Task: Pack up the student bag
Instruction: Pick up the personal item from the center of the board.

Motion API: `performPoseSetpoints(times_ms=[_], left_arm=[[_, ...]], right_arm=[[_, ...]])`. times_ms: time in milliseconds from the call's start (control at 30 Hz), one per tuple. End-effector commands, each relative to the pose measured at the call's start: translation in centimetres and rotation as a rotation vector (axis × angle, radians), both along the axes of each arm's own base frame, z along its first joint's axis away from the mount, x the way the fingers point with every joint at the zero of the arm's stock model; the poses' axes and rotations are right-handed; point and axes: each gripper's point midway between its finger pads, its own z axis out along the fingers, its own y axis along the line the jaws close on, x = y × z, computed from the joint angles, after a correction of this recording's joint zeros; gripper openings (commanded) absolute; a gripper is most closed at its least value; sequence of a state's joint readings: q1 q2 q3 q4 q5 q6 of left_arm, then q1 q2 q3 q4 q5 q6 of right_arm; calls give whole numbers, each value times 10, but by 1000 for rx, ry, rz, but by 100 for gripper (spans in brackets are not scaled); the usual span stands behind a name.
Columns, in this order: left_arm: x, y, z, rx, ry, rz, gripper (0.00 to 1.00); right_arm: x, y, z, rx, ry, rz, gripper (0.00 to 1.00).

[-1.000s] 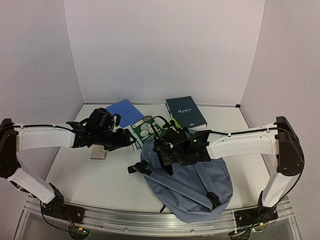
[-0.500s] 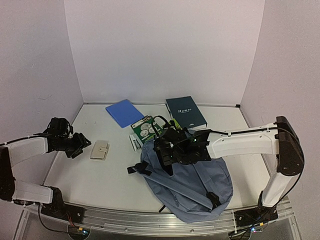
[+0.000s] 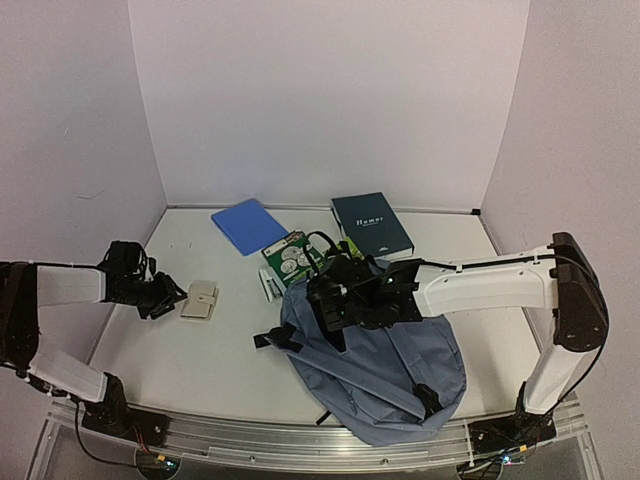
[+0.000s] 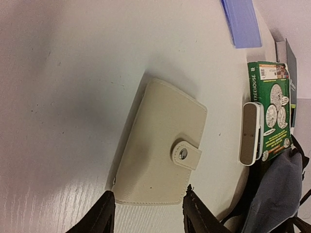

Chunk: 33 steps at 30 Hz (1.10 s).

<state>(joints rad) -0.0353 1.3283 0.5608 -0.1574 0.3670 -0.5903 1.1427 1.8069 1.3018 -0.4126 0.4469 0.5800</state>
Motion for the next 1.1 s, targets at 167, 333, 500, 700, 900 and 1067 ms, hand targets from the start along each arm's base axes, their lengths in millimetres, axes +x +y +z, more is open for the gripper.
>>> performPoseSetpoints(times_ms=[167,333,500,700,900,1067], left_arm=[[15,6,-17,40,29,-3,44],[20,4,-24,38,49,-15,41],[26,-1,-24,26,39,-53,36],[30,-6,-25,15,27,-88,30],[34,-9,-33,0,53,-105,26],[34,-15,-35,-28,51,-129,14]], right_arm=[[7,14,32,98,-39,-6,0],[8,16,32,97,-39,-3,0],[8,17,29,93,-35,0,0],[8,20,27,91,-31,7,0],[9,22,28,92,-31,12,0],[9,22,27,90,-31,12,0]])
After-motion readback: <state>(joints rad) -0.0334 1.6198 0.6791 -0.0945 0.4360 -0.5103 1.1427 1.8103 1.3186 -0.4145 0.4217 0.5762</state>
